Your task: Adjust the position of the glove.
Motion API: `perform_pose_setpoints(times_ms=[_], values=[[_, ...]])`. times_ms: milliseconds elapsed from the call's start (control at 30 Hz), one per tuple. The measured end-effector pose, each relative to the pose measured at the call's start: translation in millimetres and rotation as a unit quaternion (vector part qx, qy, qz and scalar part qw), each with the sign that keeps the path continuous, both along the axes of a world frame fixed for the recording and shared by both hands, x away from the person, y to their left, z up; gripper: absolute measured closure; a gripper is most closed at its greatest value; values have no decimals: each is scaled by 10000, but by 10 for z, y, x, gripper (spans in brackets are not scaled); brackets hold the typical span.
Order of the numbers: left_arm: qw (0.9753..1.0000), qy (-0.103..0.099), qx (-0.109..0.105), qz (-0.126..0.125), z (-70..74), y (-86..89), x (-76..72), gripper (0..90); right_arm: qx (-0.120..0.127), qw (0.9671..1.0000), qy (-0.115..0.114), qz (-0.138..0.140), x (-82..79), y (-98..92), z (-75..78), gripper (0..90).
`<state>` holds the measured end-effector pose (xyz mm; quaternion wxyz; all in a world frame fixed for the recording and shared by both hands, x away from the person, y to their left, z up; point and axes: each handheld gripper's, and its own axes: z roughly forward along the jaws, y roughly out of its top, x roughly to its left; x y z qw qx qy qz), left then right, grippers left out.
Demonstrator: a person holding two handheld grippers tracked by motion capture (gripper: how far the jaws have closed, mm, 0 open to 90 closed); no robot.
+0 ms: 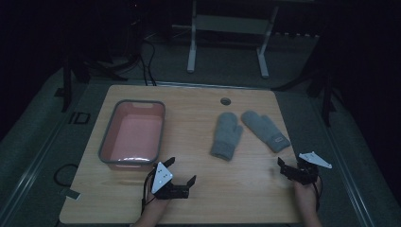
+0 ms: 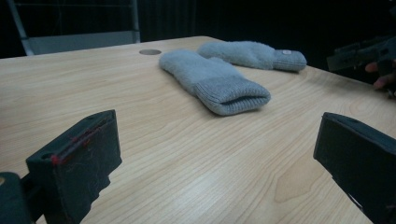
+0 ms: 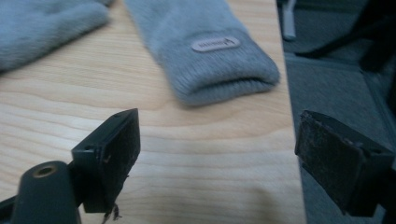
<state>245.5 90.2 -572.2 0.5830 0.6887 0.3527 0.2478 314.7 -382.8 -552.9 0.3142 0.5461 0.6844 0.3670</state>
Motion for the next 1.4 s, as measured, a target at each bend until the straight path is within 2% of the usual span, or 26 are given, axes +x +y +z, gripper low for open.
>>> perform_pose_setpoints(times_ms=[100,167,233,400,467,533,733,900,1000,1233,1300,1400], values=[[10000,-30,16,-20,0,-2,-6,10,-53,9999,143,-32,12,0,-28,147],[10000,-53,7,-44,-1,-3,-10,10,-54,9998,162,45,17,6,-24,146],[10000,-44,-31,-28,-3,8,-8,10,23,9997,180,185,24,8,-9,143],[10000,-6,-79,-18,-3,18,-3,10,130,9991,224,325,54,9,40,138],[10000,-32,-62,-40,-3,17,-7,10,105,9994,226,256,76,0,97,141],[10000,-45,-51,-39,-3,15,-9,10,259,9989,260,304,115,-15,172,142],[9999,-70,-74,-25,-5,16,-15,10,187,9985,286,428,256,47,408,142],[9999,-56,-102,-26,-5,22,-12,10,259,9955,162,893,425,211,584,137],[9999,-52,-90,-29,-5,21,-11,10,316,9946,105,979,517,310,644,136],[9999,-57,-82,-38,-5,21,-12,10,234,9946,-118,1002,709,622,746,131],[9999,-60,-82,-43,-5,21,-12,10,299,9920,-115,1220,763,727,760,132],[9999,-47,-93,-43,-5,22,-12,10,212,9899,-117,1397,833,861,765,134]])
